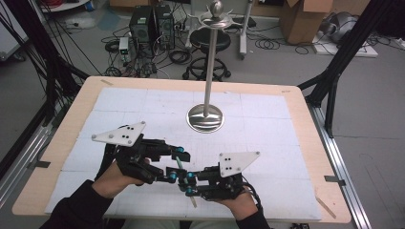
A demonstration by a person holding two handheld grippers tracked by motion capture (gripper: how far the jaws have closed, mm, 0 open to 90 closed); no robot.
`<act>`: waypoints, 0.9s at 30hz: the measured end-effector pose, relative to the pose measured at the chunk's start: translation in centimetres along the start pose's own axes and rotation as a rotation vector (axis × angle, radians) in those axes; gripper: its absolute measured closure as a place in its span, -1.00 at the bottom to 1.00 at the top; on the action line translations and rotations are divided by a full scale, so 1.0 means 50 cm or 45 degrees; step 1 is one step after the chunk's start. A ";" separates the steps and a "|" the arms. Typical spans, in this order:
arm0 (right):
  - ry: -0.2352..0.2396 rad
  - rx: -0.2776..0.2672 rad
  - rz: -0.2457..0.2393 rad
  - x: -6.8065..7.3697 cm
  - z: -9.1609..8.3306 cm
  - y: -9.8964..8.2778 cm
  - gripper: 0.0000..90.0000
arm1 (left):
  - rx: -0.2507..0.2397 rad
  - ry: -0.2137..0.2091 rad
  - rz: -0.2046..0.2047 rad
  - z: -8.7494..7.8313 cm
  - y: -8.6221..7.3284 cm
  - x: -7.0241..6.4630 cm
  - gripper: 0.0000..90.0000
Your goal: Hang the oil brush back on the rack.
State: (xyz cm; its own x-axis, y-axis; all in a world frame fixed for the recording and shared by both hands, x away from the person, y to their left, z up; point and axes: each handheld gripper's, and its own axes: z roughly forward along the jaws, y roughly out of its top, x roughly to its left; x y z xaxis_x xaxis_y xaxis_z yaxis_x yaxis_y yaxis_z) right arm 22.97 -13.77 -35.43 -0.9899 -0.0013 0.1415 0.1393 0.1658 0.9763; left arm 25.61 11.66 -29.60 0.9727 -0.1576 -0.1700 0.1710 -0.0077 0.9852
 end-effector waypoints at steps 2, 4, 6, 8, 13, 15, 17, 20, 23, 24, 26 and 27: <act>0.013 0.007 0.005 0.000 0.000 0.000 0.80 | 0.000 -0.011 0.004 0.001 0.000 0.001 0.39; 0.017 0.007 0.007 -0.001 0.001 0.000 0.80 | -0.004 -0.022 0.011 0.001 0.000 0.002 0.46; 0.028 0.004 0.010 -0.001 0.001 0.000 0.80 | -0.007 -0.025 0.017 0.000 0.000 0.002 0.56; 0.036 -0.011 0.009 -0.002 0.000 0.000 0.80 | -0.001 -0.037 0.027 -0.001 0.000 0.003 0.69; 0.054 -0.001 0.023 -0.002 0.002 -0.002 0.80 | 0.004 -0.030 0.053 0.001 -0.002 0.003 0.72; 0.045 -0.004 0.027 -0.003 0.001 -0.002 0.80 | -0.003 -0.013 0.061 0.001 -0.001 0.003 0.72; 0.025 -0.015 0.032 -0.004 -0.001 -0.001 0.74 | 0.001 0.026 0.071 -0.001 0.000 0.003 0.73; -0.105 -0.063 0.088 -0.007 -0.010 0.000 0.13 | 0.014 0.116 0.064 -0.005 0.003 0.004 0.74; -0.231 -0.073 0.076 -0.005 -0.024 0.003 -0.01 | 0.027 0.221 0.063 -0.009 0.005 0.007 0.74; -0.264 -0.073 0.057 -0.003 -0.026 0.004 -0.03 | 0.030 0.255 0.065 -0.010 0.006 0.008 0.74; -0.327 -0.041 0.033 0.003 -0.025 0.007 -0.03 | 0.036 0.312 0.065 -0.010 0.007 0.009 0.74; -0.360 -0.018 0.023 0.006 -0.023 0.009 0.00 | 0.035 0.330 0.061 -0.009 0.007 0.010 0.74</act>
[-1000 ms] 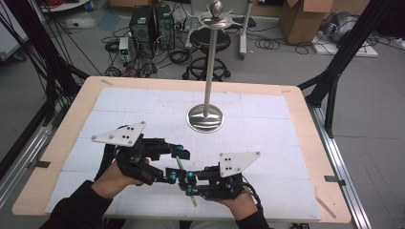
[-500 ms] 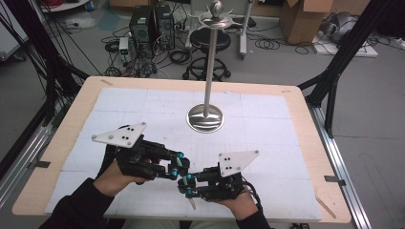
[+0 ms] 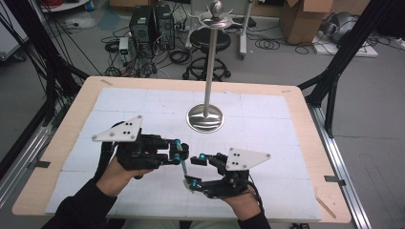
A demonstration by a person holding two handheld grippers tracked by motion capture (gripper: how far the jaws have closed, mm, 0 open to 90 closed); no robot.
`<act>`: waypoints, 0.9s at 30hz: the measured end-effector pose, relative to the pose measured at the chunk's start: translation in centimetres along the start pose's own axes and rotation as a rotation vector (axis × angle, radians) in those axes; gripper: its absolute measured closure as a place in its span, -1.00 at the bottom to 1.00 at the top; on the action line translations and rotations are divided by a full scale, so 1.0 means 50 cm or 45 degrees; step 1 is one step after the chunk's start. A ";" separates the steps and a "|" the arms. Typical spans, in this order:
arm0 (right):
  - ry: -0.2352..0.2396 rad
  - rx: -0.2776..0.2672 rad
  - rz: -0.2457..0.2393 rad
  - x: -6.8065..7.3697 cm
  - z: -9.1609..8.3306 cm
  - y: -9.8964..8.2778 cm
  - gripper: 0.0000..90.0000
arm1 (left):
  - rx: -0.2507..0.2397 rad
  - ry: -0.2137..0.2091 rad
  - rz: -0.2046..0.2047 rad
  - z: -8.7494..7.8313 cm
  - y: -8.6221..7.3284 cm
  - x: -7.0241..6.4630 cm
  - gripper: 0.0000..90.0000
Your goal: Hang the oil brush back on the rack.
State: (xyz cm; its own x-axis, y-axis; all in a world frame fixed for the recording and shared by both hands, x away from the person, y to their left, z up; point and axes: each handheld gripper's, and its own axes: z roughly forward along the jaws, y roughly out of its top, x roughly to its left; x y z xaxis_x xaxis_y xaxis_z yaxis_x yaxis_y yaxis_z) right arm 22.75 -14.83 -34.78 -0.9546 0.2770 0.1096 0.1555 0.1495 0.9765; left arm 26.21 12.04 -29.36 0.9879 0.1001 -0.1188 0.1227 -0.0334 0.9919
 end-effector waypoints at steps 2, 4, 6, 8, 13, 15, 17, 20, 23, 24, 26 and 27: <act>-0.037 0.039 -0.035 0.004 0.007 0.003 0.08 | -0.001 0.021 0.000 0.003 0.000 -0.001 0.74; -0.053 0.057 -0.045 0.009 0.014 0.005 0.23 | -0.003 0.039 -0.006 0.005 -0.001 -0.003 0.74; -0.067 0.060 -0.055 0.008 0.018 0.007 0.40 | -0.002 0.048 -0.004 0.006 -0.001 -0.003 0.74; -0.075 0.050 -0.049 0.006 0.018 0.008 0.52 | -0.007 0.053 -0.011 0.006 0.000 -0.004 0.74; -0.054 0.055 -0.036 0.000 0.018 0.008 0.71 | -0.026 0.065 -0.021 0.005 0.001 -0.003 0.74; -0.050 0.052 -0.041 0.000 0.019 0.008 0.76 | -0.029 0.062 -0.028 0.006 0.001 -0.003 0.74; -0.046 0.057 -0.038 0.000 0.020 0.007 0.82 | -0.031 0.061 -0.024 0.007 0.001 -0.004 0.74; -0.042 0.058 -0.029 -0.004 0.020 0.007 0.85 | -0.031 0.061 -0.034 0.006 0.001 -0.002 0.75; -0.052 0.051 -0.033 -0.004 0.019 0.008 0.86 | -0.054 0.065 -0.034 0.002 0.003 0.000 0.65; -0.058 0.054 -0.032 -0.004 0.018 0.008 0.86 | -0.066 0.088 -0.049 0.000 0.005 0.000 0.36; -0.067 0.063 -0.033 -0.007 0.019 0.008 0.87 | -0.096 0.148 -0.036 -0.010 0.006 0.000 0.03; -0.077 0.067 -0.026 -0.008 0.018 0.009 0.87 | -0.110 0.171 -0.031 -0.016 0.007 0.000 -0.12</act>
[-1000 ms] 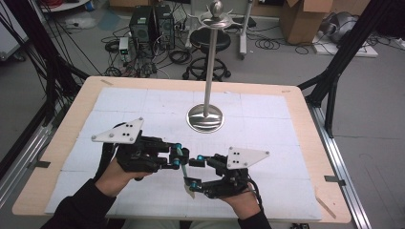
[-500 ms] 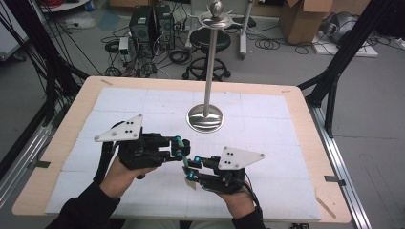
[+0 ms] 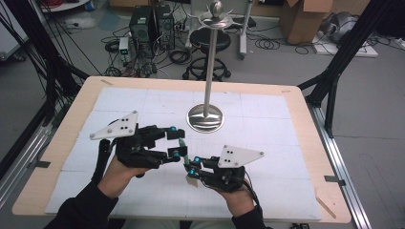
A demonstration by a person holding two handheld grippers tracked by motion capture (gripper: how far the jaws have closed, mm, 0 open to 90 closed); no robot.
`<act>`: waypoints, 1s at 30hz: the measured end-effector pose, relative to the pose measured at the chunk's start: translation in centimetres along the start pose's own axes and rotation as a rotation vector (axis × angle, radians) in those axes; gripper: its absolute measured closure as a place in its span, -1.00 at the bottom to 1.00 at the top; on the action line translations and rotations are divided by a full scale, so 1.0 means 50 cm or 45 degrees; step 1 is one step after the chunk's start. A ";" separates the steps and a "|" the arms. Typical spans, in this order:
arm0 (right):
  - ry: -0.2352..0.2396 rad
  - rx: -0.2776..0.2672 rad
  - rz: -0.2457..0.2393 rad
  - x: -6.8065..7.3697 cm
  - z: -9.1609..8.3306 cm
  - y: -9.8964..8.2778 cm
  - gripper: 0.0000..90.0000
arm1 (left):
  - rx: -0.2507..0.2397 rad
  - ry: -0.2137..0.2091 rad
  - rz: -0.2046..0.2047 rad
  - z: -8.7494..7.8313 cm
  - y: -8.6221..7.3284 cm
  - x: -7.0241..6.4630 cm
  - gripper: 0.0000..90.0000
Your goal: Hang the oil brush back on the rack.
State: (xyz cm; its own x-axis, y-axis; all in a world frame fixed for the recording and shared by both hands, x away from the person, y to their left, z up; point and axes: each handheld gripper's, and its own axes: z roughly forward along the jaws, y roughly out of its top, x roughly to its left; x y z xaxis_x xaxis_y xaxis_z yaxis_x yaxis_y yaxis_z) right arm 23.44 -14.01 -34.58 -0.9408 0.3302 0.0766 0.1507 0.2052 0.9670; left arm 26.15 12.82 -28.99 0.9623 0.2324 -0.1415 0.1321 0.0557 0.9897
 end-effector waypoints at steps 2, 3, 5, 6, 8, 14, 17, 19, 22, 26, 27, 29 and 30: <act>-0.020 0.004 0.005 -0.005 -0.002 0.002 0.87 | -0.030 0.036 0.014 -0.016 -0.001 0.003 -0.29; -0.031 0.002 0.004 -0.008 -0.003 0.003 0.87 | -0.034 0.055 0.026 -0.026 -0.003 0.005 -0.33; -0.047 -0.005 0.018 -0.016 -0.007 0.007 0.87 | -0.035 0.093 0.028 -0.046 -0.008 0.011 -0.42; -0.058 -0.010 0.021 -0.021 -0.009 0.010 0.87 | -0.032 0.110 0.027 -0.056 -0.012 0.015 -0.45; -0.072 -0.016 0.027 -0.031 -0.011 0.018 0.87 | -0.022 0.150 0.028 -0.077 -0.022 0.024 -0.51; -0.107 -0.045 0.018 -0.066 -0.007 0.051 0.87 | 0.003 0.266 0.004 -0.138 -0.065 0.043 -0.59; -0.119 -0.066 0.036 -0.091 -0.002 0.067 0.87 | 0.011 0.316 0.004 -0.167 -0.088 0.052 -0.58; -0.136 -0.090 0.056 -0.110 0.000 0.080 0.87 | 0.006 0.350 -0.008 -0.187 -0.102 0.059 -0.56; -0.160 -0.100 0.060 -0.133 0.007 0.101 0.87 | -0.003 0.389 -0.020 -0.214 -0.117 0.070 -0.56; -0.187 -0.103 0.074 -0.167 0.021 0.137 0.87 | -0.022 0.423 -0.027 -0.240 -0.131 0.076 -0.56; -0.191 -0.114 0.078 -0.176 0.025 0.146 0.87 | -0.023 0.430 -0.031 -0.245 -0.134 0.078 -0.56; -0.200 -0.129 0.081 -0.192 0.032 0.165 0.87 | -0.014 0.439 -0.031 -0.251 -0.137 0.081 -0.56; -0.208 -0.129 0.080 -0.197 0.034 0.173 0.87 | -0.009 0.443 -0.025 -0.253 -0.137 0.081 -0.56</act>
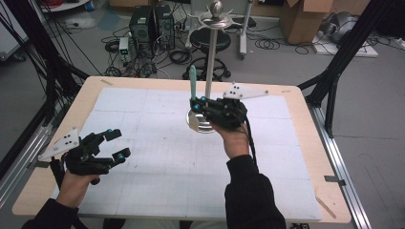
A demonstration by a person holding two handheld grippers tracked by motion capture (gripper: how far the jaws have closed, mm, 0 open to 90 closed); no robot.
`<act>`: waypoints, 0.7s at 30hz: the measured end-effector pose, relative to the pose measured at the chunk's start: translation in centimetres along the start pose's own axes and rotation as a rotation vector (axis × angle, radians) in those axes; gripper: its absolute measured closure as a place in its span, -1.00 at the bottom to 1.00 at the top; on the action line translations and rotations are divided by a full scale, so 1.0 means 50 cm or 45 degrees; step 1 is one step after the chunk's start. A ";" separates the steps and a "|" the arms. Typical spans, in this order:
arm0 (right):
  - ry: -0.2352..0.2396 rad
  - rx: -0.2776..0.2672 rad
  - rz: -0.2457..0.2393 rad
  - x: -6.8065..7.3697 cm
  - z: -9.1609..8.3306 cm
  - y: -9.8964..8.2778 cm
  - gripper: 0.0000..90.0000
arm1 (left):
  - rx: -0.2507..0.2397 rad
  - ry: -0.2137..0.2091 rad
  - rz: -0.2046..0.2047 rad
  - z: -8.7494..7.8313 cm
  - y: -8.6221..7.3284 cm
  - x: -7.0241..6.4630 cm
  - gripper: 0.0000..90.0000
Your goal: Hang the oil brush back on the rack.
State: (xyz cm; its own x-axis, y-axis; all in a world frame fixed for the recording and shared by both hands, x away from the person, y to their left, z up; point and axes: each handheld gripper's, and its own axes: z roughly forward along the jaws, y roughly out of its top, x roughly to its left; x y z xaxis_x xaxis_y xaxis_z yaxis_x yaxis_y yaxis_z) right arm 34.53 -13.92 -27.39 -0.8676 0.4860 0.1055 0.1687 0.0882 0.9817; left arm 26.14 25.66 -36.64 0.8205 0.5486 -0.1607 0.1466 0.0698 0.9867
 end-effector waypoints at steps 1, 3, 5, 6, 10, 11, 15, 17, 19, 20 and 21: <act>-0.005 -0.005 -0.007 -0.007 0.006 0.012 0.87 | 0.001 0.005 0.007 -0.001 0.000 0.000 -0.56; -0.016 -0.003 -0.005 -0.019 0.014 0.030 0.87 | 0.013 0.009 0.027 -0.003 0.000 0.001 -0.56; -0.031 -0.002 -0.002 -0.030 0.021 0.046 0.87 | 0.026 0.013 0.038 -0.001 -0.001 0.001 -0.57; -0.037 -0.001 0.000 -0.034 0.024 0.052 0.87 | 0.035 0.018 0.042 0.000 -0.002 0.000 -0.60; -0.036 -0.023 0.038 -0.056 0.032 0.078 0.87 | 0.036 0.018 0.044 0.000 -0.002 -0.001 -0.60; -0.036 -0.024 0.044 -0.060 0.035 0.082 0.87 | 0.033 0.016 0.043 0.000 -0.002 -0.001 -0.59; -0.048 -0.017 0.067 -0.074 0.045 0.095 0.87 | 0.036 0.015 0.045 -0.001 -0.002 -0.001 -0.59; -0.046 -0.030 0.081 -0.077 0.050 0.097 0.87 | 0.029 0.015 0.041 -0.002 -0.001 -0.002 -0.59; -0.046 -0.031 0.087 -0.079 0.056 0.099 0.87 | 0.027 0.015 0.039 -0.003 -0.001 -0.001 -0.59; -0.052 -0.029 0.088 -0.080 0.059 0.101 0.87 | 0.028 0.013 0.036 -0.002 -0.001 -0.002 -0.59; -0.054 -0.028 0.088 -0.081 0.061 0.103 0.87 | 0.030 0.009 0.038 -0.002 -0.001 -0.002 -0.59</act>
State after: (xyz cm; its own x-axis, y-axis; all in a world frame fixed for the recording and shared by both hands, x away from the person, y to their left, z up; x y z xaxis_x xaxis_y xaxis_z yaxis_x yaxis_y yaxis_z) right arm 40.34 -12.78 -23.26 -0.8335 0.5268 0.1669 0.2170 0.0342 0.9756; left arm 25.99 25.67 -36.68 0.8206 0.5563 -0.1308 0.1351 0.0335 0.9903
